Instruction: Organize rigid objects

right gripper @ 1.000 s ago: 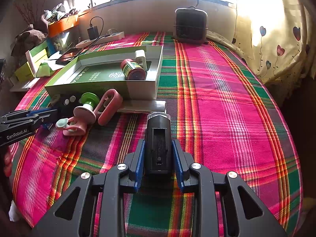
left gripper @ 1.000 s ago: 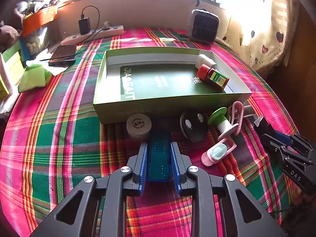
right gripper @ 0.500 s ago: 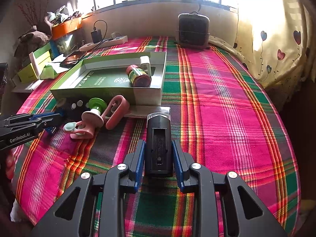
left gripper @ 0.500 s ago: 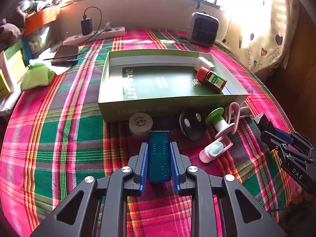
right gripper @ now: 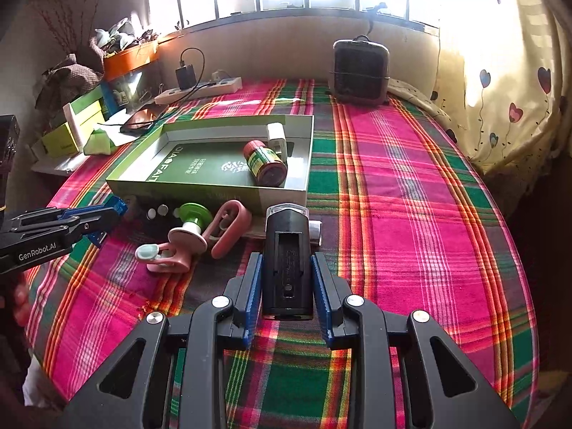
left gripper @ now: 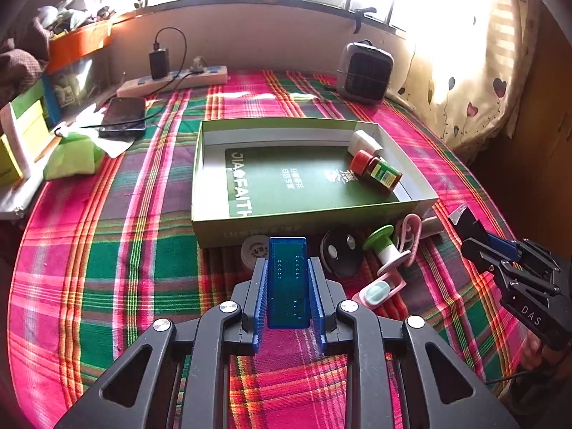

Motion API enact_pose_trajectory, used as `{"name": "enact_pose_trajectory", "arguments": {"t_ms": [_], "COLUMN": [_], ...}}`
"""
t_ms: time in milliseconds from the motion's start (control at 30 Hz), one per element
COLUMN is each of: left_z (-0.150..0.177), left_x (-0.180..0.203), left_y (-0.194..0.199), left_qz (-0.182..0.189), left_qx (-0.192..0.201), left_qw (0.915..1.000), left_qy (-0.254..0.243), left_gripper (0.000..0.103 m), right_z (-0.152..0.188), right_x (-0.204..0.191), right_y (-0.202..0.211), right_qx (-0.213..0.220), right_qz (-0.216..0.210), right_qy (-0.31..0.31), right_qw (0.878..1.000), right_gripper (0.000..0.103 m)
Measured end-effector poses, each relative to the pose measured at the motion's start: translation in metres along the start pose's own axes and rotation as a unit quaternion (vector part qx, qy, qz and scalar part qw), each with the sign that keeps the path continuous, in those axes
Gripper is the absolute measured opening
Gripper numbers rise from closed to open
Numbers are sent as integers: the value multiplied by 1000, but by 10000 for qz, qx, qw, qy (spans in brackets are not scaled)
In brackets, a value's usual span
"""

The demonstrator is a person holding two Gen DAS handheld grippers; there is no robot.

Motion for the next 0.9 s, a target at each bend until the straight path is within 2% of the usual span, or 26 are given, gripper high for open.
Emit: {"name": "enact_pose_trajectory", "arguments": {"t_ms": [467, 900], "left_z": [-27, -54], "left_x": [-14, -28], "left_y": [-5, -28], "left_qz": [34, 45], "left_qx": [51, -1], "left_qw": [9999, 9999], "left_qy": [90, 98], "left_gripper": [21, 21], "right_z": [-30, -63], "right_x": [-22, -44], "right_y": [-5, -34], "right_qx": [60, -89], "right_qz": [-251, -459], "right_qy": [155, 198], "right_qw": [9995, 9987], "right_gripper": [29, 29]}}
Point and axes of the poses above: each gripper's, at about its wrist camera, not at the fingertips, and y roughly against the way its jaws point, x to its right, z to its underside, the point moved 6 cm from there along -y, roughly the way its jaws point, and after that the axes turned 10 degrees about -y, right-handed, at the moved point
